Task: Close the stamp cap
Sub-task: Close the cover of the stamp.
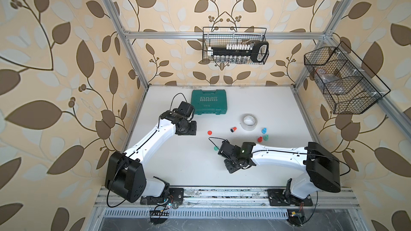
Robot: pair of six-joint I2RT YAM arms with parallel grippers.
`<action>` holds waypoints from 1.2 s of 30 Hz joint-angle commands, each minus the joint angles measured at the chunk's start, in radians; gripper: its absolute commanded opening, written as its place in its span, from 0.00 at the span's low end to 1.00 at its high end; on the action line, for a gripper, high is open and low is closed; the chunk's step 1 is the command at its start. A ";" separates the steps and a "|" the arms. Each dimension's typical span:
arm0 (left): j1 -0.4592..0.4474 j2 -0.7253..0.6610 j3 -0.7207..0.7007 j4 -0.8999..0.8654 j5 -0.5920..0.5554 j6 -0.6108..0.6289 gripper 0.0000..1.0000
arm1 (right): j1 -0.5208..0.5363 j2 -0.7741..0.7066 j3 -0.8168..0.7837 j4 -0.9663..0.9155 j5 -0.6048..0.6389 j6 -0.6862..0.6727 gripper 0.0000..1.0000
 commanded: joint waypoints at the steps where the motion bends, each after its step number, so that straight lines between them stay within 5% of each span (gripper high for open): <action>1: 0.009 -0.016 -0.004 -0.008 0.009 0.015 0.53 | 0.006 0.029 -0.016 0.005 0.005 0.007 0.00; 22: 0.008 -0.016 -0.006 -0.008 0.015 0.013 0.53 | 0.004 0.052 -0.056 -0.005 -0.010 -0.008 0.00; 36: 0.008 -0.022 -0.012 -0.009 0.015 0.014 0.53 | 0.005 0.199 -0.111 0.031 -0.103 -0.035 0.00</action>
